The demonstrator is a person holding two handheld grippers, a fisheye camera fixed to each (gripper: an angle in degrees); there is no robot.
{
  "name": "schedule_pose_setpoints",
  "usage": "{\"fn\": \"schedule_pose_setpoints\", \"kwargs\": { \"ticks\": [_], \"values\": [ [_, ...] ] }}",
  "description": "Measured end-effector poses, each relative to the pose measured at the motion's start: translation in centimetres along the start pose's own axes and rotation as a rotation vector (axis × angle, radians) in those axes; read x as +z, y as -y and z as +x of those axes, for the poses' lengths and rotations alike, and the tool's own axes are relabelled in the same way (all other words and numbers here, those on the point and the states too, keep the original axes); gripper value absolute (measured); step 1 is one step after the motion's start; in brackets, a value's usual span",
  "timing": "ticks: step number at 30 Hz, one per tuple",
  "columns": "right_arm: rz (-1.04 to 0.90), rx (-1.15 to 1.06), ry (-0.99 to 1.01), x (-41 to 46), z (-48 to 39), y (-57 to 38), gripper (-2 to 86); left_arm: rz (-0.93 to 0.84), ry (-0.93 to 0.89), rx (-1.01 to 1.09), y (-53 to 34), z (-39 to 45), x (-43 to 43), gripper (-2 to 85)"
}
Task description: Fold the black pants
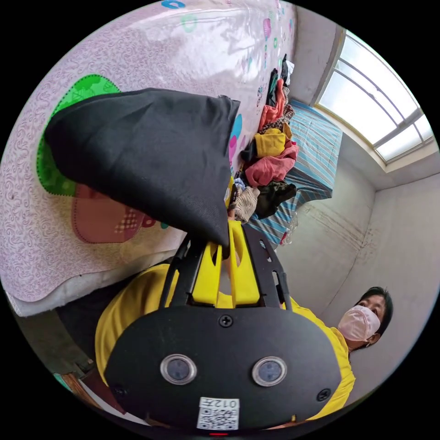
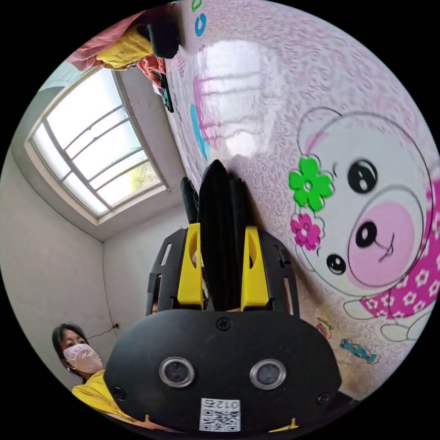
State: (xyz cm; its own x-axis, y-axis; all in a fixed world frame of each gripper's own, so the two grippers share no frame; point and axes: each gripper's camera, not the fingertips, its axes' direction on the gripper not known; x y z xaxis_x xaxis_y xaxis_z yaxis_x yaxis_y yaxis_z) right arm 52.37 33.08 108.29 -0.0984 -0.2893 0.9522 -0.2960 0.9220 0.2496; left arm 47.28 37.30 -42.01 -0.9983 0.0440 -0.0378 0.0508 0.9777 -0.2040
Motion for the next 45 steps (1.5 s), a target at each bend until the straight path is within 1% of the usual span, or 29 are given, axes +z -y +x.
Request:
{"fn": "schedule_pose_setpoints", "kwargs": {
  "ticks": [2, 7, 10, 14, 16, 18, 24, 26, 28, 29, 33, 36, 38, 42, 44, 45],
  "values": [
    [-0.018, -0.026, -0.089, 0.5, -1.0, 1.3, 12.1, -0.004, 0.007, -0.013, 0.2, -1.0, -0.5, 6.3],
    [-0.057, -0.021, -0.11, 1.4, -1.0, 2.5, 10.3, -0.024, 0.013, -0.06, 0.2, -4.1, -0.8, 6.3],
    [-0.082, -0.021, -0.056, 1.5, 0.1, 2.2, 9.5, -0.018, 0.008, -0.072, 0.2, -5.4, -1.2, 6.3],
    [-0.018, 0.013, 0.095, 0.7, 3.0, 1.2, 9.9, -0.027, 0.004, -0.077, 0.0, -6.7, -1.7, 6.3],
    [-0.002, 0.024, 0.134, 1.0, 4.1, 1.1, 10.4, -0.034, 0.01, -0.075, 0.0, -7.4, -2.0, 6.3],
    [-0.01, 0.005, 0.112, 1.9, 4.3, 1.3, 10.7, -0.046, 0.02, -0.07, -0.1, -7.8, -2.2, 6.3],
    [-0.081, -0.149, -0.094, 7.9, 1.6, 3.3, 11.0, -0.061, 0.093, -0.053, -0.8, -9.1, -3.4, 6.3],
    [-0.113, -0.213, -0.237, 10.9, 0.6, 3.9, 6.8, -0.055, 0.116, -0.044, -1.0, -9.5, -3.9, 6.4],
    [-0.127, -0.234, -0.341, 12.9, 0.3, 4.0, 3.8, -0.043, 0.14, -0.037, -1.5, -10.1, -4.7, 6.4],
    [-0.129, -0.261, -0.354, 13.9, 0.1, 3.9, 3.0, -0.04, 0.143, -0.033, -1.6, -10.2, -4.9, 6.4],
    [-0.128, -0.417, -0.3, 16.2, -2.5, 2.2, 2.0, -0.008, 0.159, 0.035, -2.9, -10.0, -6.7, 6.3],
    [-0.175, -0.548, -0.227, 19.1, -6.2, 0.0, 1.7, 0.019, 0.172, 0.14, -4.5, -8.2, -8.8, 6.4],
    [-0.235, -0.643, -0.167, 22.4, -9.8, -1.7, 1.5, 0.046, 0.154, 0.219, -5.8, -6.7, -10.9, 6.4],
    [-0.348, -0.79, -0.062, 29.4, -15.6, -5.2, 1.5, 0.152, 0.095, 0.378, -10.9, -3.9, -18.7, 6.3],
    [-0.434, -0.833, 0.081, 35.2, -18.9, -7.8, 1.5, 0.235, 0.067, 0.444, -14.1, -2.9, -23.3, 6.2],
    [-0.459, -0.839, 0.12, 36.8, -19.6, -8.5, 1.5, 0.305, 0.064, 0.485, -16.7, -2.2, -26.7, 6.2]
  ]
}}
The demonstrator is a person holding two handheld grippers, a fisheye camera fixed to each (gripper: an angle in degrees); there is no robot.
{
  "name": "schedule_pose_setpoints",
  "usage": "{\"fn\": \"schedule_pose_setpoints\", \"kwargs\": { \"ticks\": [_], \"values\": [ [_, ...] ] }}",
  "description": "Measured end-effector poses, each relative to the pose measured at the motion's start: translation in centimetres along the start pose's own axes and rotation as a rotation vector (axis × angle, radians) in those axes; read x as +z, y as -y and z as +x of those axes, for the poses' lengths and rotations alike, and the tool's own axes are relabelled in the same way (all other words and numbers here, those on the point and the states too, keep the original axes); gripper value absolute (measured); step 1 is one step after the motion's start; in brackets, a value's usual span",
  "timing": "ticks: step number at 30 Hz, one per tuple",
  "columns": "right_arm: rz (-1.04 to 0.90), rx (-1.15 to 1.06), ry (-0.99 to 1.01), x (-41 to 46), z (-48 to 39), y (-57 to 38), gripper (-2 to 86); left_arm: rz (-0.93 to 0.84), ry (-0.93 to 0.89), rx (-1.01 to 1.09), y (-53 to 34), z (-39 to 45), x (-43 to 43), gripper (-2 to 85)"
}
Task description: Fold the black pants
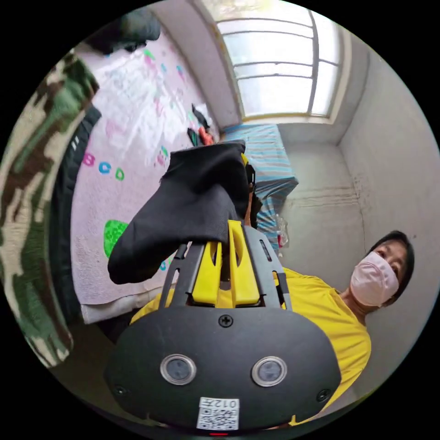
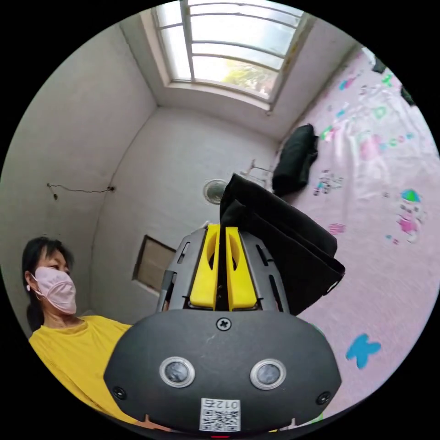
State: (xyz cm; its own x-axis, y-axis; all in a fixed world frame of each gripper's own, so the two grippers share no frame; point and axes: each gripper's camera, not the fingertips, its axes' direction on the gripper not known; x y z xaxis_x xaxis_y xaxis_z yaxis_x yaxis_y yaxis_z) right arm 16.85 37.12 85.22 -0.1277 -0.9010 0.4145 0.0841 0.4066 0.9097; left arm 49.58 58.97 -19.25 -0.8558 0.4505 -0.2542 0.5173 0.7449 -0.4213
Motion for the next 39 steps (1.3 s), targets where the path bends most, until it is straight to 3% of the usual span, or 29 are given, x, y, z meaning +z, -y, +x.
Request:
{"fn": "schedule_pose_setpoints", "kwargs": {
  "ticks": [4, 8, 11, 14, 16, 19, 23, 28, 32, 35, 39],
  "values": [
    [-0.065, -0.091, 0.242, 12.3, -3.3, 3.9, 1.6, 0.254, 0.145, 0.139, -5.1, 5.3, -14.1, 6.1],
    [-0.159, -0.072, 0.307, 23.4, -2.2, 4.2, 1.5, 0.421, 0.206, 0.109, -11.0, 5.8, -23.0, 6.0],
    [-0.277, -0.012, 0.218, 31.1, 2.8, 2.1, 1.5, 0.493, 0.167, -0.038, -15.6, 0.1, -27.9, 5.6],
    [-0.424, 0.156, 0.015, 37.7, 11.2, -1.6, 1.5, 0.55, -0.063, -0.252, -19.7, -11.3, -30.0, 5.2],
    [-0.46, 0.229, -0.1, 39.8, 15.0, -3.7, 1.5, 0.576, -0.19, -0.472, -23.4, -20.3, -29.8, 4.9],
    [-0.426, 0.244, -0.088, 41.0, 17.3, -4.7, 1.5, 0.655, -0.292, -0.474, -26.7, -24.7, -29.8, 4.7],
    [-0.475, 0.126, -0.111, 43.5, 16.7, -3.2, 1.4, 0.68, -0.278, -0.419, -27.9, -25.0, -31.4, 4.7],
    [-0.485, -0.061, -0.089, 44.6, 14.2, -1.0, 1.4, 0.614, -0.126, -0.247, -26.7, -19.4, -35.0, 4.9],
    [-0.508, 0.01, -0.162, 44.9, 18.2, -1.8, 1.4, 0.547, -0.122, -0.317, -27.8, -21.2, -35.0, 4.8],
    [-0.542, 0.145, -0.244, 46.1, 23.3, -3.3, 1.5, 0.538, -0.234, -0.442, -29.5, -25.6, -34.2, 4.5],
    [-0.5, 0.173, -0.207, 46.8, 25.2, -3.9, 1.6, 0.608, -0.216, -0.445, -31.5, -26.1, -35.1, 3.9]
  ]
}}
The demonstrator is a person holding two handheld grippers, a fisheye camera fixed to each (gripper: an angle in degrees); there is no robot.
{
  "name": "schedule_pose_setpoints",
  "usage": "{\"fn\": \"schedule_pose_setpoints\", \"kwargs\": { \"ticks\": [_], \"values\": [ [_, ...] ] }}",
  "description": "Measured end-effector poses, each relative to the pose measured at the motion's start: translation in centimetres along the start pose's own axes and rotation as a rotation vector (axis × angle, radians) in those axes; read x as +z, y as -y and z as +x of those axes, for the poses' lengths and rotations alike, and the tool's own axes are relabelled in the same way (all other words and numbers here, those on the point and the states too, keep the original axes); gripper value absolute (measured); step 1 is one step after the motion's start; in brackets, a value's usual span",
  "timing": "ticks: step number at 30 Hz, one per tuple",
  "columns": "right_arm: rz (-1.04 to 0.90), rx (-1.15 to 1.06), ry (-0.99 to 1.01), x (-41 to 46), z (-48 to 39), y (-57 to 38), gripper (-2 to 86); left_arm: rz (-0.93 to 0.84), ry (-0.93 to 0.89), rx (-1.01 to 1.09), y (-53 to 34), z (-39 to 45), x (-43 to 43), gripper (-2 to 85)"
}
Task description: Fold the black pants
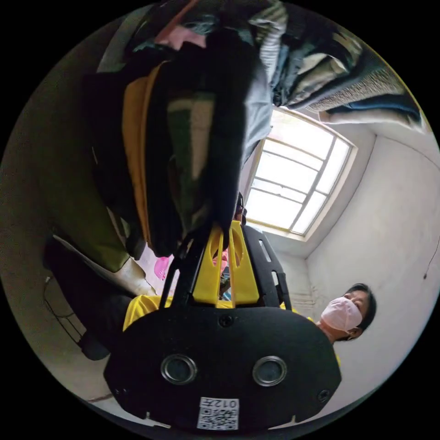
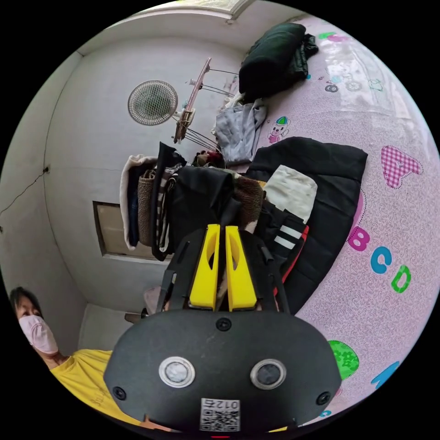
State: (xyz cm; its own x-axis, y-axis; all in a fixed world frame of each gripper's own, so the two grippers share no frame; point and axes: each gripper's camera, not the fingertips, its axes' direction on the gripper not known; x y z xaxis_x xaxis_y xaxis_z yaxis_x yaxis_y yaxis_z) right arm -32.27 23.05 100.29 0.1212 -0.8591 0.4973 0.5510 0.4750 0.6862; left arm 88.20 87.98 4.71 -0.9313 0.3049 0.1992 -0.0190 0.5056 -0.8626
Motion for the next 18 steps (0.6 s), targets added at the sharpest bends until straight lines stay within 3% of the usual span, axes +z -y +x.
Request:
{"fn": "schedule_pose_setpoints", "kwargs": {
  "ticks": [6, 10, 14, 18],
  "values": [
    [-0.039, -0.03, -0.019, 2.7, 0.9, 1.2, 1.7, 0.043, 0.159, 0.117, -1.1, 3.9, -2.8, 3.0],
    [-0.025, 0.015, 0.01, 3.5, 3.1, 1.8, 1.7, 0.009, 0.05, 0.002, -1.4, 0.5, -2.8, 2.1],
    [-0.037, -0.006, 0.0, 3.3, 3.6, 2.5, 1.6, 0.171, 0.073, 0.103, -3.9, 2.2, -5.7, 1.1],
    [0.005, -0.043, -0.137, 1.9, 2.6, 2.9, 1.2, 0.447, 0.436, 0.27, -7.6, 9.5, -9.7, 0.7]
  ]
}}
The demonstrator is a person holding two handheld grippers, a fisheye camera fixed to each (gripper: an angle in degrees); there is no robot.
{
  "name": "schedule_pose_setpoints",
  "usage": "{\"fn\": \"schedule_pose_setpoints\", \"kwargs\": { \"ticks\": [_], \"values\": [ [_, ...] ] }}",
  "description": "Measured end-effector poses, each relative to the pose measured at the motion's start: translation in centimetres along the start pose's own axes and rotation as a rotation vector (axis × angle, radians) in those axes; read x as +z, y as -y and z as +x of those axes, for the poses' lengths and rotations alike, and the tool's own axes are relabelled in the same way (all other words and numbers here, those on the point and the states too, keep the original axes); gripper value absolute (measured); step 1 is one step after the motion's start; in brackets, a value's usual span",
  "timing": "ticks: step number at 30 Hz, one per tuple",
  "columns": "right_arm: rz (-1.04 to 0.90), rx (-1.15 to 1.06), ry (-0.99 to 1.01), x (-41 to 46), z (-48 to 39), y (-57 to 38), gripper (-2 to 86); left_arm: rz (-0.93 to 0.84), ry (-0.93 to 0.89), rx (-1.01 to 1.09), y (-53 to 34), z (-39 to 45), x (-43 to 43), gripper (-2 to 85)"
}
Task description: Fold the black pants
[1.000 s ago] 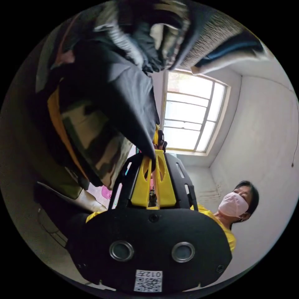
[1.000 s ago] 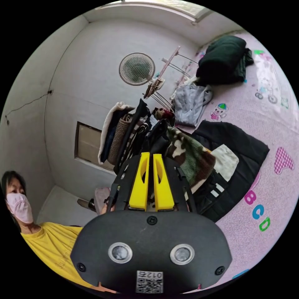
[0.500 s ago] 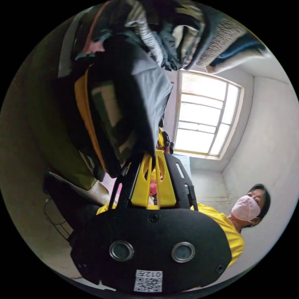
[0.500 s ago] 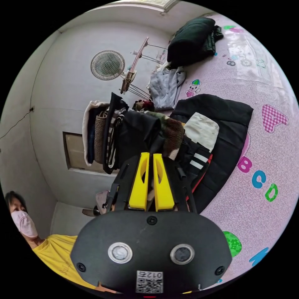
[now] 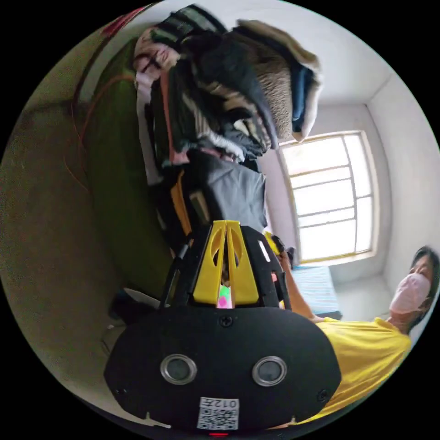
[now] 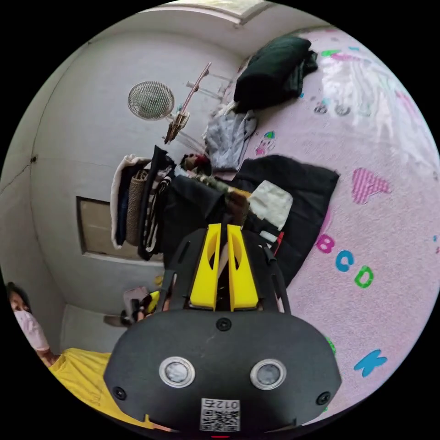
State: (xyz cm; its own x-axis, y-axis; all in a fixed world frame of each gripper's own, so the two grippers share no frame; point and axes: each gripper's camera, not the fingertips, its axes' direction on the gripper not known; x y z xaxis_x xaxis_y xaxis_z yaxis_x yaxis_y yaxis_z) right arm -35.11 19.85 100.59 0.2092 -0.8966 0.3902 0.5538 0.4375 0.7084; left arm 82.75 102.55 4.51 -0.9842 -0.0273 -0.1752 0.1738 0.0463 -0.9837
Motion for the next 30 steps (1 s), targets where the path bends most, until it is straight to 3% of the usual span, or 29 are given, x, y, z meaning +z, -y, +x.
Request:
{"fn": "schedule_pose_setpoints", "kwargs": {
  "ticks": [2, 4, 8, 13, 15, 17, 20, 30],
  "values": [
    [0.154, -0.119, -0.164, -1.3, -3.1, 0.3, 0.9, 0.065, 0.119, 0.114, 1.0, 3.7, -1.5, 0.6],
    [0.182, -0.273, -0.162, -0.2, -6.4, 1.3, 0.8, 0.07, 0.152, 0.287, 3.0, 8.7, -0.7, 0.6],
    [0.048, -0.542, -0.02, 7.2, -13.6, 4.4, 0.7, 0.005, 0.097, 0.408, 7.1, 13.8, 3.7, 0.5],
    [-0.082, -0.681, -0.086, 16.3, -17.4, 6.6, 0.3, -0.06, 0.191, 0.426, 11.2, 17.4, 9.7, 0.4],
    [-0.129, -0.641, -0.157, 19.1, -16.4, 7.8, 0.2, -0.103, 0.285, 0.365, 11.6, 16.4, 10.9, 0.4],
    [-0.159, -0.466, -0.244, 21.4, -12.7, 9.9, 0.0, -0.123, 0.329, 0.297, 11.4, 14.8, 11.3, 0.4],
    [-0.151, -0.272, -0.088, 22.0, -8.5, 11.5, -0.1, -0.088, 0.231, 0.207, 10.3, 12.6, 10.6, 0.5],
    [-0.09, -0.212, 0.056, 19.3, -9.3, 10.7, 0.5, -0.071, 0.135, 0.232, 9.5, 17.4, 8.0, 0.4]
  ]
}}
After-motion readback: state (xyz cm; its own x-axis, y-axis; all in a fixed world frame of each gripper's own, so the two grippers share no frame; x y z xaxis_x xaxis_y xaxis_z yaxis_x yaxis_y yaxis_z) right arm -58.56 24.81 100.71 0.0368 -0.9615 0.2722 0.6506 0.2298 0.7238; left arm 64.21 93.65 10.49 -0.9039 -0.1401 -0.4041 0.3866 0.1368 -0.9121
